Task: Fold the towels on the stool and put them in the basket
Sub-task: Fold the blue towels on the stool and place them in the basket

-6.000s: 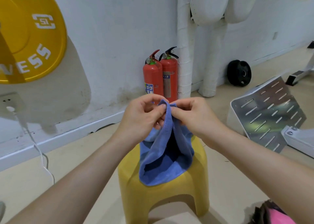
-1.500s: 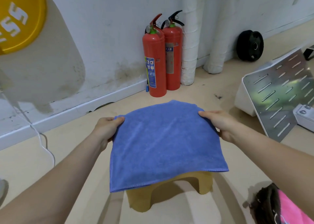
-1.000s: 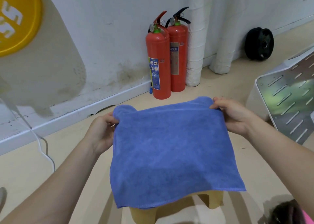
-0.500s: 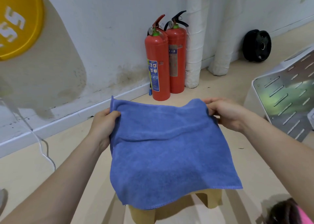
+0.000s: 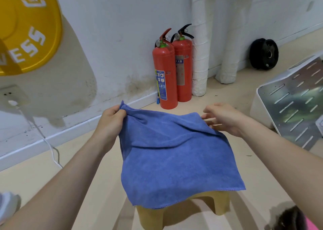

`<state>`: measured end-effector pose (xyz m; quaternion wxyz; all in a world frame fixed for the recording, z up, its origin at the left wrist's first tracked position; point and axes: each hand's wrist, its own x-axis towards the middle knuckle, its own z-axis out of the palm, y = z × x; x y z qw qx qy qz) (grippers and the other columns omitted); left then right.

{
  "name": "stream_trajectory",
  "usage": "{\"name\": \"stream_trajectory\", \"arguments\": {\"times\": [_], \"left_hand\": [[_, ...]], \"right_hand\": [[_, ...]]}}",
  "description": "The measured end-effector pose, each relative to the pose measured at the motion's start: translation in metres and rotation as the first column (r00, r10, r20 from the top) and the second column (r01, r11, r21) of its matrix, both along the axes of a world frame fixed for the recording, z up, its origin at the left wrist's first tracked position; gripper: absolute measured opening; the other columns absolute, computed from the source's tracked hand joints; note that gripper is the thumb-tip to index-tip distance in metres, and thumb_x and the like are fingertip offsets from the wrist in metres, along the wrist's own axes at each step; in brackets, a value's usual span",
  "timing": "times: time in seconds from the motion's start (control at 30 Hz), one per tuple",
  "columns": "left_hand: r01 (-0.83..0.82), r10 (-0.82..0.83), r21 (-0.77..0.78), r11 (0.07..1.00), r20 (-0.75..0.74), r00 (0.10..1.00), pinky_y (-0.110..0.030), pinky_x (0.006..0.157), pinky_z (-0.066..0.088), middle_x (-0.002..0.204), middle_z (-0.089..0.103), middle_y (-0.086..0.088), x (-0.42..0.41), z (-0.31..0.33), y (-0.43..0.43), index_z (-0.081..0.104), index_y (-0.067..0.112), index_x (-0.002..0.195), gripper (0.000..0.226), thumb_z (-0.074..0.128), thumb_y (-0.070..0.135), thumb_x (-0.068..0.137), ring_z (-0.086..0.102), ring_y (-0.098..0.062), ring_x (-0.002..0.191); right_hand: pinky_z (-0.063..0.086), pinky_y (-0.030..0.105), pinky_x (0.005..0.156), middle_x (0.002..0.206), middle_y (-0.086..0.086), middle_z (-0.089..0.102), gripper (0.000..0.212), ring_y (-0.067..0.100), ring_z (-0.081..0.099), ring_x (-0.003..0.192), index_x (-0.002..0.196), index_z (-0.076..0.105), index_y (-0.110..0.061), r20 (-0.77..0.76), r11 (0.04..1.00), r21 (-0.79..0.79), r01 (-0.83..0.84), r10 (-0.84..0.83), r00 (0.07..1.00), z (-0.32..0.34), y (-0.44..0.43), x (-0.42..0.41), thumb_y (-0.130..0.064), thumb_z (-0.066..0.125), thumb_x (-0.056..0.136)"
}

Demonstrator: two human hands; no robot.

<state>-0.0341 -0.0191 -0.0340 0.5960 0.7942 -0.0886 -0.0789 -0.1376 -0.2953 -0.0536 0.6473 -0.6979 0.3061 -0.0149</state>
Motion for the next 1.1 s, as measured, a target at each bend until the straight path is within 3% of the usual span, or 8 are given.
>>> {"name": "stream_trajectory", "arguments": {"times": [0.23, 0.33, 0.43, 0.6, 0.73, 0.87, 1.0, 1.1], "left_hand": [[0.123, -0.135, -0.080, 0.989, -0.170, 0.976, -0.033, 0.069, 0.045, 0.073, 0.061, -0.008, -0.017, 0.011, 0.005, 0.061, 0.013, 0.074, 0.021, 0.055, 0.024, 0.090, 0.059, -0.022, 0.071], [0.109, -0.116, -0.106, 0.988, -0.063, 0.991, -0.033, 0.073, 0.047, 0.081, 0.064, -0.009, -0.014, 0.014, 0.013, 0.065, 0.008, 0.086, 0.026, 0.055, 0.030, 0.096, 0.060, -0.021, 0.076], [-0.016, 0.017, -0.126, 0.992, 0.005, 1.000, -0.032, 0.072, 0.045, 0.080, 0.067, -0.002, -0.006, 0.014, 0.024, 0.070, 0.012, 0.086, 0.028, 0.053, 0.032, 0.097, 0.060, -0.017, 0.074], [-0.060, 0.083, -0.202, 0.978, 0.106, 0.991, -0.031, 0.071, 0.048, 0.085, 0.069, -0.003, 0.006, 0.016, 0.036, 0.069, 0.015, 0.088, 0.026, 0.048, 0.025, 0.100, 0.062, -0.017, 0.076], [-0.053, 0.073, -0.106, 0.993, 0.194, 0.978, -0.034, 0.074, 0.043, 0.085, 0.067, -0.004, 0.015, 0.011, 0.033, 0.070, 0.020, 0.083, 0.024, 0.050, 0.021, 0.098, 0.057, -0.017, 0.077], [-0.174, 0.162, 0.024, 0.985, 0.257, 0.953, -0.028, 0.067, 0.044, 0.076, 0.068, 0.007, 0.015, 0.005, 0.020, 0.070, 0.031, 0.078, 0.021, 0.056, 0.030, 0.094, 0.058, -0.011, 0.070], [-0.152, 0.188, -0.184, 0.971, 0.200, 0.962, -0.017, 0.043, 0.040, 0.048, 0.056, 0.009, 0.015, 0.025, 0.002, 0.065, 0.025, 0.080, 0.022, 0.052, 0.028, 0.097, 0.048, -0.005, 0.041], [-0.086, 0.155, -0.330, 0.940, 0.188, 0.970, -0.022, 0.059, 0.054, 0.075, 0.070, -0.005, 0.011, 0.037, -0.005, 0.068, 0.030, 0.096, 0.017, 0.051, 0.030, 0.098, 0.066, -0.013, 0.061]], "right_hand": [[0.040, 0.025, 0.054, 0.075, 0.005, 0.058, 0.034, 0.014, 0.049, 0.061, 0.105, 0.058, -0.010, -0.109, 0.975, -0.214, -0.059, 0.036, 0.993, -0.016, 0.022, 0.006, -0.010, 0.076, 0.076], [0.049, 0.027, 0.067, 0.098, 0.017, 0.068, 0.036, 0.020, 0.061, 0.077, 0.112, 0.063, -0.002, -0.031, 0.999, 0.007, -0.053, 0.054, 0.998, -0.013, 0.020, 0.010, 0.003, 0.069, 0.078], [0.042, 0.016, 0.044, 0.094, 0.010, 0.062, 0.031, 0.010, 0.055, 0.061, 0.111, 0.064, 0.000, 0.021, 0.952, 0.297, -0.071, 0.067, 0.998, 0.001, 0.013, 0.006, 0.009, 0.054, 0.083], [0.054, 0.016, 0.055, 0.066, 0.002, 0.059, 0.035, 0.009, 0.059, 0.051, 0.059, 0.064, -0.007, 0.115, 0.859, 0.507, -0.072, 0.015, 0.993, 0.028, -0.008, -0.016, 0.002, 0.045, 0.087], [0.053, 0.016, 0.053, 0.082, -0.002, 0.063, 0.006, 0.008, 0.058, 0.074, 0.094, 0.066, -0.017, 0.030, 0.976, 0.130, -0.177, 0.174, 0.984, 0.035, -0.011, -0.021, -0.016, 0.065, 0.088], [0.058, 0.022, 0.058, 0.092, 0.002, 0.065, 0.006, 0.014, 0.061, 0.086, 0.093, 0.067, -0.020, 0.195, 0.994, -0.107, 0.034, -0.013, 0.981, 0.029, -0.002, -0.011, -0.018, 0.062, 0.091], [0.056, 0.032, 0.068, 0.082, -0.001, 0.072, 0.018, 0.013, 0.065, 0.080, 0.082, 0.075, -0.026, 0.568, 0.929, -0.184, 0.321, -0.165, 0.806, 0.030, -0.006, -0.005, -0.012, 0.063, 0.084], [0.048, 0.027, 0.070, 0.077, -0.010, 0.070, 0.022, 0.004, 0.058, 0.075, 0.081, 0.073, -0.031, 0.705, 0.881, -0.253, 0.400, -0.116, 0.700, 0.036, -0.007, -0.007, -0.014, 0.059, 0.084]]}}
